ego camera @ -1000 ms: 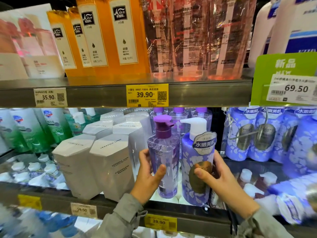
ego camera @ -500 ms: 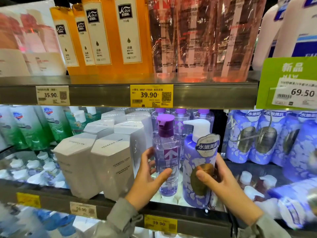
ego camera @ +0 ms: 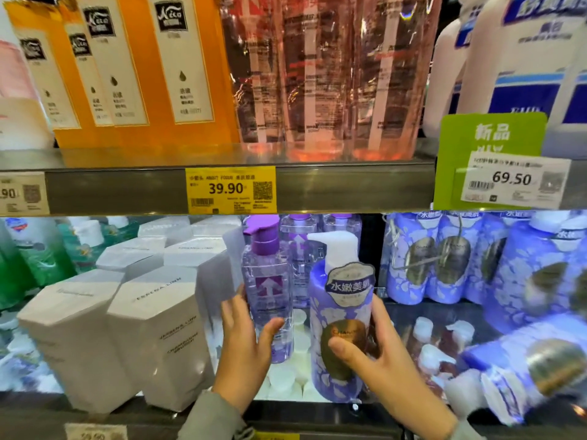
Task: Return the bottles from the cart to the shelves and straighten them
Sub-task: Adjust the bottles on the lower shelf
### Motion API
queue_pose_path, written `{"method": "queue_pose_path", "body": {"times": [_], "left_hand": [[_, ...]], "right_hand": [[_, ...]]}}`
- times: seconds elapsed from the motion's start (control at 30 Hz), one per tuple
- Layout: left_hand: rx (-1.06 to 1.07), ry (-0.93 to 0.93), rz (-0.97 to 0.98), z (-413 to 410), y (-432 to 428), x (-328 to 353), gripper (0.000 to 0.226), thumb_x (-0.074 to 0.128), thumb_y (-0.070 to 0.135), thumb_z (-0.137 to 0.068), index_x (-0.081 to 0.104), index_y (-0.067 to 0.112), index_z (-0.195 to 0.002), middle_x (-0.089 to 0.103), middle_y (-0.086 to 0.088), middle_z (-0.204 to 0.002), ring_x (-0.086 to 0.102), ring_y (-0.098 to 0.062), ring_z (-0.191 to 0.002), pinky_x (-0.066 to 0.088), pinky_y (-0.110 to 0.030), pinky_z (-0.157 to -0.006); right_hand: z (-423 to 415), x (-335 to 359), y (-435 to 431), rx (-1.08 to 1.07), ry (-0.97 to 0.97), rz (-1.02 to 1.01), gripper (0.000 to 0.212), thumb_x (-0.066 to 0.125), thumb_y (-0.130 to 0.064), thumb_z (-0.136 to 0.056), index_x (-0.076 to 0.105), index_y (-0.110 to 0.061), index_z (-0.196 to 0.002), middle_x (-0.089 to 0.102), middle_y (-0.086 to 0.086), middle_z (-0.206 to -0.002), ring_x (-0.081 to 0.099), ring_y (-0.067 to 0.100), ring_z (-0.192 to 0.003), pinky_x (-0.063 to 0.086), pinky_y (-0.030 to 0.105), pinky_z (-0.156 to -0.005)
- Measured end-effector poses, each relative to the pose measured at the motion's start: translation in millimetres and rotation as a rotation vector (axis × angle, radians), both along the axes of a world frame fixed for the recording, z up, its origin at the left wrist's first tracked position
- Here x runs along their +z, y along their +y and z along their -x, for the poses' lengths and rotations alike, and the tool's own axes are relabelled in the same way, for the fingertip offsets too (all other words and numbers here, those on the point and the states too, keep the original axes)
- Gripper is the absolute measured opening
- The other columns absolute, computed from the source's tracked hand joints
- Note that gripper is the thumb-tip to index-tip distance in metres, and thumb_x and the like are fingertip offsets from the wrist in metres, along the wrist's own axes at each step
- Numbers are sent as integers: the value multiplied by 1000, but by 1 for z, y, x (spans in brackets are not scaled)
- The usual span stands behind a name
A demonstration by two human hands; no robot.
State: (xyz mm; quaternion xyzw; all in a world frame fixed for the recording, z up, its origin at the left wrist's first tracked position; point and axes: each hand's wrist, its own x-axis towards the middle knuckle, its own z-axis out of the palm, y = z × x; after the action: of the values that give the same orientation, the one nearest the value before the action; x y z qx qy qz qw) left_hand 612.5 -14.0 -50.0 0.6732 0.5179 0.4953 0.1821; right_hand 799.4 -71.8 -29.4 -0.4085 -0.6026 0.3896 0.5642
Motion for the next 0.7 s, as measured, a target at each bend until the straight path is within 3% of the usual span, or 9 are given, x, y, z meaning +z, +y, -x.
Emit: {"method": "queue_pose_path", "body": {"times": [0.07, 0.13, 0.23, 0.3, 0.47, 0.53, 0.6, 0.7], "left_hand": [[3, 16, 8, 0, 4, 1, 57, 57, 32, -83, 39, 8, -132, 41, -4, -113, 42, -6, -103, 31, -7, -84], [-4, 13, 12, 2, 10, 5, 57, 59, 26, -85, 38, 8, -135, 44, -6, -115, 45, -12, -106, 33, -16, -89], [-21, 41, -28, 3, 23, 10, 54, 63, 6, -86, 38, 6, -134, 45, -9, -117, 38, -5, -105, 28, -5, -89], [-16, 15, -31, 1, 24, 11, 53, 62, 5, -87, 38, 6, -135, 43, -6, -117, 38, -5, -106, 29, -6, -89], [9, -99, -24, 0, 21, -6, 53, 58, 13, -92, 34, 20, -138, 41, -4, -129, 46, -14, -119, 35, -13, -98], [20, -78, -35, 1, 22, -8, 54, 57, 12, -92, 30, 25, -137, 39, -1, -127, 44, -8, -114, 32, -8, -98], [16, -41, -51, 0, 22, -6, 55, 56, 12, -92, 29, 17, -140, 38, -5, -128, 34, 6, -105, 19, 7, -90], [-27, -40, -51, -1, 20, -7, 62, 59, 21, -91, 25, 15, -143, 34, -2, -132, 28, 15, -102, 16, 11, -84]], "right_hand": [[1, -1, 1, -6, 9, 2, 65, 69, -26, -73, 38, -38, -130, 60, -28, -116, 57, -4, -110, 45, 9, -84], [2, -2, 0, -11, 10, -2, 64, 68, -24, -75, 38, -36, -131, 60, -27, -117, 57, -3, -111, 46, 10, -85], [2, -7, 0, -6, 26, 2, 61, 68, -20, -81, 39, -33, -133, 61, -22, -120, 58, 2, -114, 48, 14, -88], [2, -8, 0, -9, 40, 6, 63, 68, -19, -79, 40, -34, -133, 61, -20, -121, 58, 2, -114, 48, 14, -87], [4, -11, 1, -59, 23, -17, 66, 71, -25, -75, 41, -34, -133, 61, -23, -120, 59, -3, -109, 47, 9, -82], [4, -13, 2, -80, 27, -16, 66, 67, -23, -72, 42, -32, -133, 62, -21, -119, 60, -1, -107, 47, 10, -81], [5, -14, 2, -89, 26, -16, 66, 67, -24, -73, 41, -32, -133, 62, -20, -120, 60, 1, -109, 48, 11, -82], [9, -12, -1, -111, 21, -6, 66, 68, -30, -75, 40, -34, -135, 61, -18, -123, 59, 3, -113, 49, 14, -85]]}}
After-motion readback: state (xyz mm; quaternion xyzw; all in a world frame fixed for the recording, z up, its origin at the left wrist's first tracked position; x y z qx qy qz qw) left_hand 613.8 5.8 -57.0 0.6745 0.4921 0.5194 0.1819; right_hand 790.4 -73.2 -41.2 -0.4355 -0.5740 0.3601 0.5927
